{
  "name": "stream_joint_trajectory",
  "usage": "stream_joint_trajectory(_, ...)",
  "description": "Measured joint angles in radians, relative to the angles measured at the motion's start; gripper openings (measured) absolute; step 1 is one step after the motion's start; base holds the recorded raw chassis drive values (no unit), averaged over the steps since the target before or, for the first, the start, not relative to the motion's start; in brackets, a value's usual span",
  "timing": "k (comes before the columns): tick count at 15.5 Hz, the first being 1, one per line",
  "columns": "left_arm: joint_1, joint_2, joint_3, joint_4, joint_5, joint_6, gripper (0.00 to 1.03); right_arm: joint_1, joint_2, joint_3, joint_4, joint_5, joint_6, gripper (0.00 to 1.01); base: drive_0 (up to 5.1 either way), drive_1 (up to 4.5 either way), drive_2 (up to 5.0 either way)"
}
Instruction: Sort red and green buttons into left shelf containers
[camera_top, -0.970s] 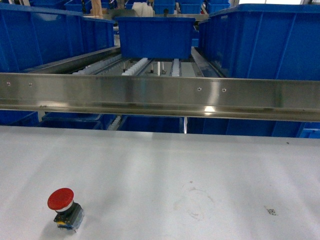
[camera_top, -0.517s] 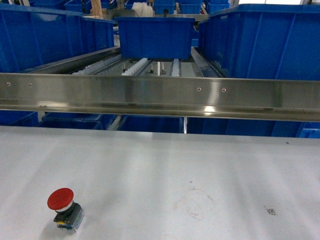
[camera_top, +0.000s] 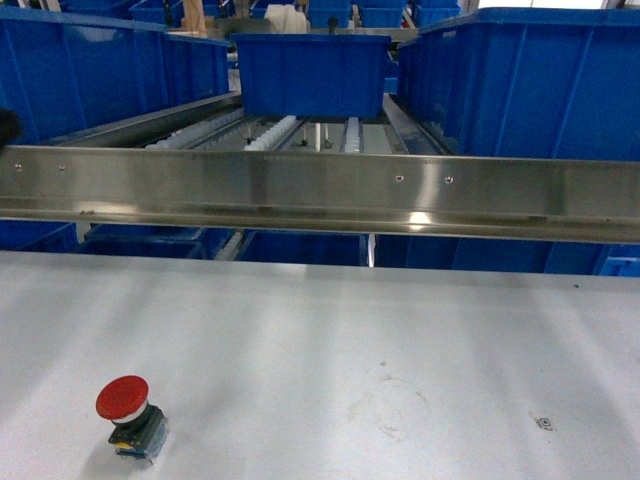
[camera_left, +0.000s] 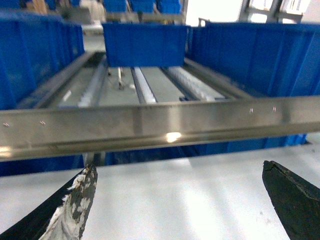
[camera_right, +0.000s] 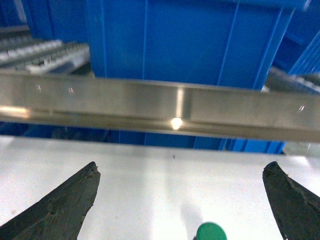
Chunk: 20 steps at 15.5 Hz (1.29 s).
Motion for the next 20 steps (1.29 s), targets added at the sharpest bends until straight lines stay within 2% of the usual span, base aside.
stream_joint_trajectory(2, -0.054, 0.179, 0.104, -0.108, -0.032, 0.023, 0.98, -0.024, 0.201, 0.113, -0.138, -0.045, -0.029, 0.98, 0.0, 0.0, 0.0)
stream_joint_trajectory(3, -0.069, 0.24, 0.146, -0.125, -0.044, 0.032, 0.98, -0.033, 0.262, 0.165, -0.205, -0.063, -0.043, 0.98, 0.0, 0.0, 0.0)
stream_joint_trajectory(4, -0.085, 0.286, 0.195, -0.176, -0.046, 0.039, 0.98, -0.043, 0.301, 0.213, -0.256, -0.066, -0.044, 0.98, 0.0, 0.0, 0.0)
stream_joint_trajectory(6, -0.117, 0.352, 0.241, -0.22, -0.053, 0.059, 0.98, -0.043, 0.367, 0.307, -0.359, -0.082, -0.079, 0.98, 0.0, 0.0, 0.0)
stream_joint_trajectory(8, -0.126, 0.355, 0.241, -0.215, -0.05, 0.065, 0.98, -0.043, 0.375, 0.299, -0.352, -0.034, -0.127, 0.98, 0.0, 0.0, 0.0)
stream_joint_trajectory(9, -0.124, 0.355, 0.241, -0.215, -0.051, 0.067, 0.98, -0.043, 0.374, 0.299, -0.348, -0.032, -0.137, 0.98, 0.0, 0.0, 0.0)
stream_joint_trajectory(13, -0.124, 0.355, 0.241, -0.215, -0.051, 0.069, 0.98, -0.042, 0.375, 0.285, -0.32, -0.037, -0.139, 0.98, 0.0, 0.0, 0.0)
stream_joint_trajectory(16, -0.124, 0.355, 0.241, -0.215, -0.05, 0.07, 0.98, -0.041, 0.45, 0.284, -0.321, -0.036, -0.154, 0.98, 0.0, 0.0, 0.0)
stream_joint_trajectory(20, -0.124, 0.355, 0.241, -0.215, -0.05, 0.078, 0.98, -0.043, 0.579, 0.402, -0.358, -0.04, -0.191, 0.98, 0.0, 0.0, 0.0)
